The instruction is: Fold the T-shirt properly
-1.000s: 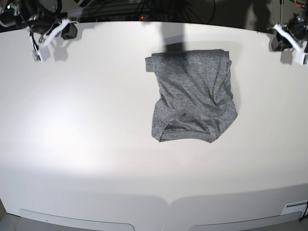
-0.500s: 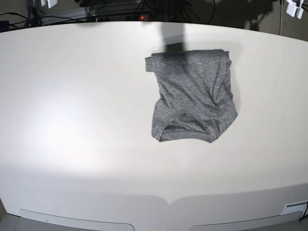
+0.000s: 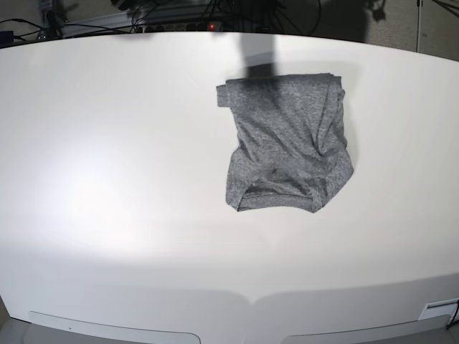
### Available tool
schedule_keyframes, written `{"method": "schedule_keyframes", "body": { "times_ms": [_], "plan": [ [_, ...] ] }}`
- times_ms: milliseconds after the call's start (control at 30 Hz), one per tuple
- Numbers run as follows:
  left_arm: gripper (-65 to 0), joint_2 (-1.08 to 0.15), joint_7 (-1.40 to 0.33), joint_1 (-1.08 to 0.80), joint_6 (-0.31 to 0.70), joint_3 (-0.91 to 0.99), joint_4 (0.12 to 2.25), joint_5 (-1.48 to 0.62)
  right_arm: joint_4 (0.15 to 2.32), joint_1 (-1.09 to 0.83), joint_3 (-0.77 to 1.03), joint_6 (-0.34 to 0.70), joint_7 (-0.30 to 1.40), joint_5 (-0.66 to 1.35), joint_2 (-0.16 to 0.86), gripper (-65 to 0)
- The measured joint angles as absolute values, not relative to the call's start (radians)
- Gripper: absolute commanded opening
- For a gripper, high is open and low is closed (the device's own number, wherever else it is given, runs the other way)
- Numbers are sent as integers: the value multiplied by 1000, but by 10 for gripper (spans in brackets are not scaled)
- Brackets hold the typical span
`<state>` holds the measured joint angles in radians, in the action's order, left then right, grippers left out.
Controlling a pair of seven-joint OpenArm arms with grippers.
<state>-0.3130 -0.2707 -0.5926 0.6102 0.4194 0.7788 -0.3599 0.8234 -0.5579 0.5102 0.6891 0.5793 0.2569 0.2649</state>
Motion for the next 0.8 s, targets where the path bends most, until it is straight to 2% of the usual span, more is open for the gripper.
{"method": "schedule_keyframes", "body": {
  "times_ms": [133,300,367,433,533,800],
  "plan": [
    [-650,-299,-154,-468,610,420,592,-199,620,-444,396,687,471,204,305,-650],
    [-650,-237,-133,-320,586,425,440,-75,479,-319,255,689,407,159,285,-650],
    [-650,-197,-131,-270,506,423,402,-30,456,-288,202,688,394,158,274,-650],
    [-650,-164,-130,-237,462,421,380,-7,447,-270,160,640,368,159,260,-650],
    [-650,-142,-132,-213,443,422,364,1,446,-261,112,586,337,159,249,-650],
    [-650,-101,-130,-171,436,424,338,0,445,-247,62,580,333,156,215,-650]
  ]
}}
